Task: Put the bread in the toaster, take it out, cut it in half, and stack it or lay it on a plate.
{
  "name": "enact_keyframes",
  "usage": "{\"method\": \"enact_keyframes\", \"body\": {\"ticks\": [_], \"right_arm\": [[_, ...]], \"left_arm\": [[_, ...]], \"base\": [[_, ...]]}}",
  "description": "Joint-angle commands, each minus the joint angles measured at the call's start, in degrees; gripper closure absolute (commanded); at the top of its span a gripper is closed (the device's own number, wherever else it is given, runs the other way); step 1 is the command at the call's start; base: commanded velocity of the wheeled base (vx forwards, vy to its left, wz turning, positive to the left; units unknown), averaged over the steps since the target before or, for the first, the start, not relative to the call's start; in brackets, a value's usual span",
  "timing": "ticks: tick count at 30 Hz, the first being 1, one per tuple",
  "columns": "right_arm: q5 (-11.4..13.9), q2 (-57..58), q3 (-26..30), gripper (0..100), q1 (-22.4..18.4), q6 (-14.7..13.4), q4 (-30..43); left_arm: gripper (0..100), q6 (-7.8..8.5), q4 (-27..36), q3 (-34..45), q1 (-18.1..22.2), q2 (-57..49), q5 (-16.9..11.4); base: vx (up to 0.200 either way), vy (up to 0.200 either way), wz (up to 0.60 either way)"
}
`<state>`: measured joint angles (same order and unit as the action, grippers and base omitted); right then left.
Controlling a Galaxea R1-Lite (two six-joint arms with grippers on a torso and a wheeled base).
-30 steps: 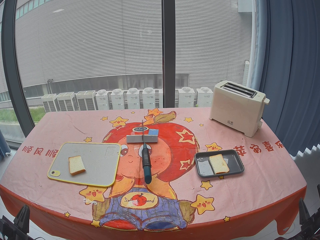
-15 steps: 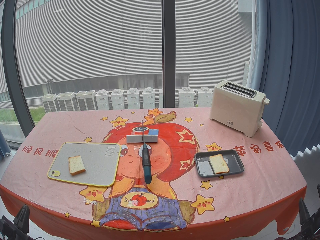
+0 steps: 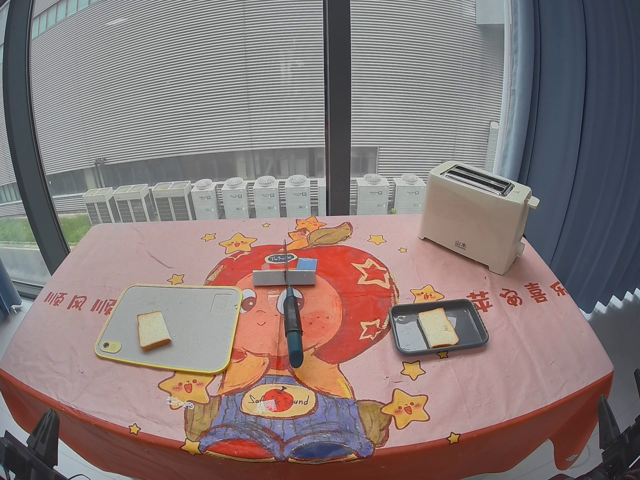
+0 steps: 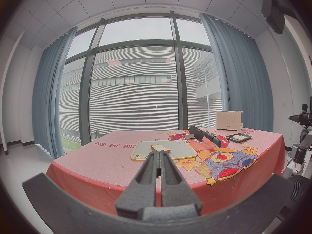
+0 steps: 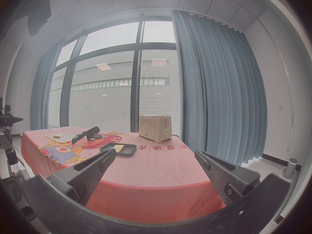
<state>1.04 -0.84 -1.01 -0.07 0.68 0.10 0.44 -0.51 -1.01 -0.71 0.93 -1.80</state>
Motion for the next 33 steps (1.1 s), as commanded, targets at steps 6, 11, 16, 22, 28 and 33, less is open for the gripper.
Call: {"method": "enact_keyframes", "body": {"ticks": [6, 11, 16, 22, 28, 33], "right_arm": [[0.02, 0.75, 1.01, 0, -0.01, 0.02, -0.01], [0.02, 0.75, 1.01, 0, -0.01, 0.02, -0.01], [0.02, 0.75, 1.01, 0, -0.01, 0.02, -0.01], [0.02, 0.75, 1.01, 0, -0.01, 0.02, -0.01], [0.02, 0.75, 1.01, 0, -0.01, 0.02, -0.01], [0.02, 0.75, 1.01, 0, -0.01, 0.02, -0.01]], "left_arm": [[100, 0.09, -0.02, 1.01, 0.00, -0.93, 0.66], [100, 0.09, -0.28, 1.01, 0.00, -0.93, 0.57], [100, 0.00, -0.28, 1.01, 0.00, -0.93, 0.57], [100, -0.35, -0.19, 1.01, 0.00, -0.93, 0.66], [0, -0.18, -0.19, 1.01, 0.00, -0.93, 0.75], [0, -0.18, -0.19, 1.01, 0.00, -0.93, 0.75]], "base": [[0.000, 0.000, 0.00], [0.000, 0.000, 0.00], [0.000, 0.000, 0.00], [0.000, 0.000, 0.00], [0.000, 0.000, 0.00], [0.000, 0.000, 0.00]]}}
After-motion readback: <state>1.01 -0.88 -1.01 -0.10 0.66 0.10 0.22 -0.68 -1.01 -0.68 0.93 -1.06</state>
